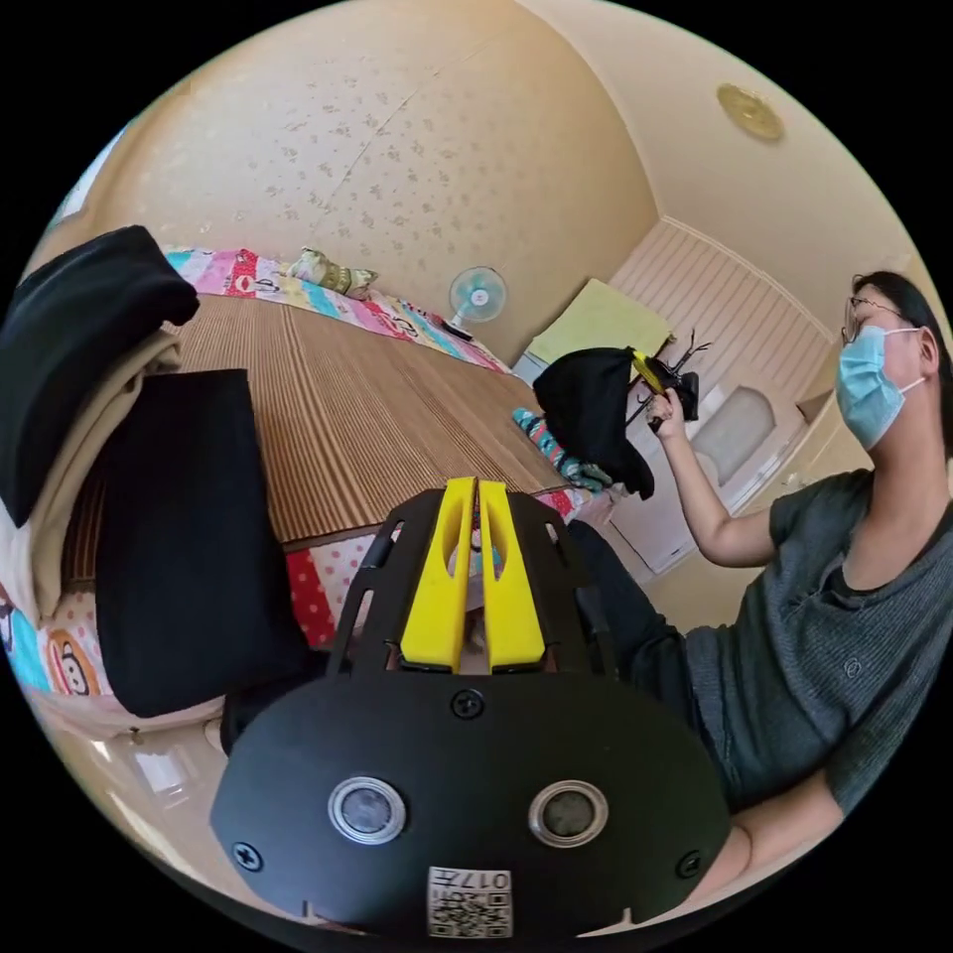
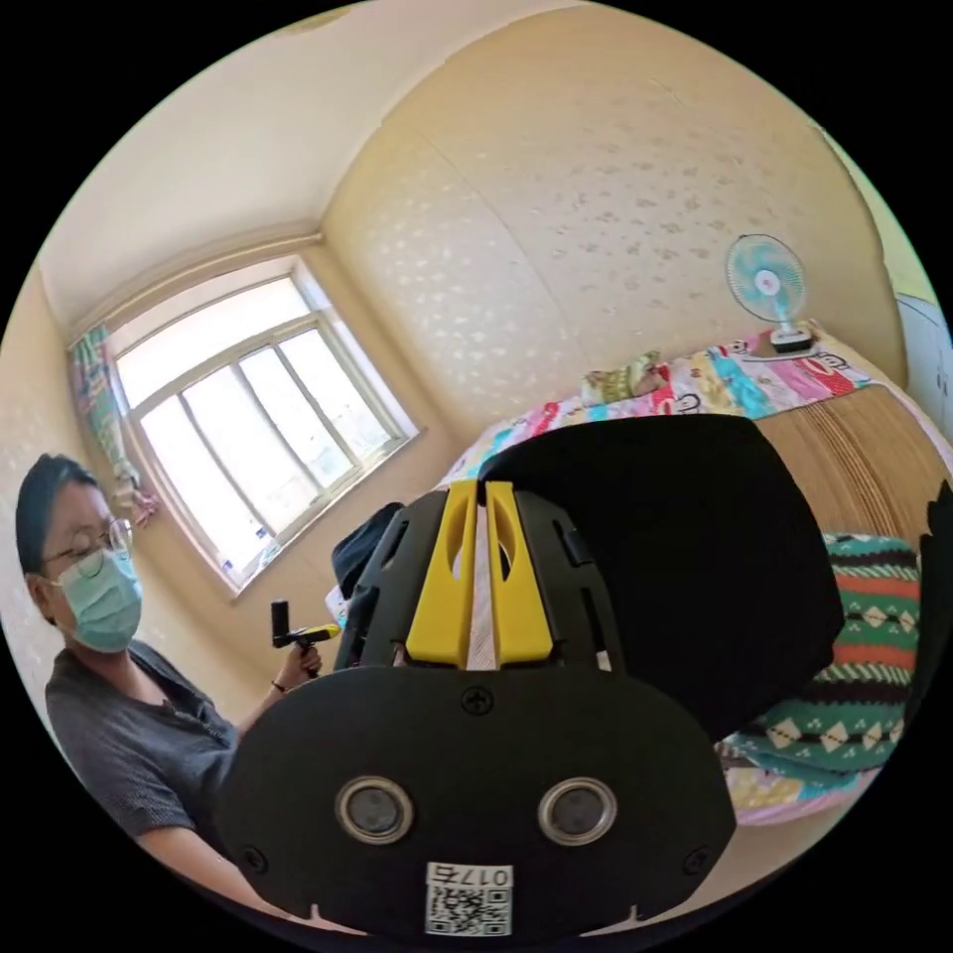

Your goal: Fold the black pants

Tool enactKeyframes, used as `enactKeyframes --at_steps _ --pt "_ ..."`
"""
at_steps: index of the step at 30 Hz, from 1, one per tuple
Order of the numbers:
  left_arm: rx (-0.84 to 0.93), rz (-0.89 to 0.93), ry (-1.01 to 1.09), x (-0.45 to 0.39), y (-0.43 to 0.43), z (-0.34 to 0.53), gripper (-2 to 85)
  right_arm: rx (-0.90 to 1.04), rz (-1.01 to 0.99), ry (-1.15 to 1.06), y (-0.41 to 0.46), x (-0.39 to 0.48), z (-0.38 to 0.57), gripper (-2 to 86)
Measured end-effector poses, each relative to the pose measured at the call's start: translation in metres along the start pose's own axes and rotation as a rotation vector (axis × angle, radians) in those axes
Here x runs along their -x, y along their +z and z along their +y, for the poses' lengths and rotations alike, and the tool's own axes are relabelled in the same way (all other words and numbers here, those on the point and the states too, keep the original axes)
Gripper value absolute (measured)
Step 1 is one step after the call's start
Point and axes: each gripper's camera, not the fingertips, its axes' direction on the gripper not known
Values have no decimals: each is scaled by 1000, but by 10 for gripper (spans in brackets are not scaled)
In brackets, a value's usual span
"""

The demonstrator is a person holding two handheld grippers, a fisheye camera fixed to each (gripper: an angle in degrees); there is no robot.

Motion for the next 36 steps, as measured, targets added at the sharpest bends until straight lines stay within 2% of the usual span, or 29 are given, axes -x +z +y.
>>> enactKeyframes --at_steps 2,5,6,8,13,15,17,19,21,25,28,31,34,36 --pt "-12 162 57 2 19 3 -10 29 -5 23 4 2 26 17" --pt "-43 308 29 15 39 5 -10 221 121 146 31 -14 84 16" --pt "-40 317 18 18 43 4 -10 293 178 194 45 -23 113 17" --pt "6 288 -35 27 62 1 -9 358 166 261 59 -31 159 17" --pt "227 216 -157 34 134 -8 4 333 66 371 75 -13 239 18" --pt "250 257 -189 33 164 -9 76 402 101 356 93 4 252 18" --pt "214 387 -264 34 197 -14 145 495 155 292 117 30 261 18" --pt "190 463 -298 31 218 -22 165 571 142 198 146 63 265 18" --pt "179 450 -293 21 233 -36 168 602 87 161 165 81 265 19" --pt "197 227 -199 -15 257 -86 179 657 0 128 205 103 271 17" --pt "303 131 -183 -17 296 -111 153 718 28 111 228 113 278 15" --pt "388 185 -225 0 330 -111 69 794 51 87 236 123 273 16" --pt "352 277 -259 12 328 -99 52 873 96 18 227 132 246 21" --pt "334 261 -268 14 320 -91 47 759 175 -35 203 137 218 31"
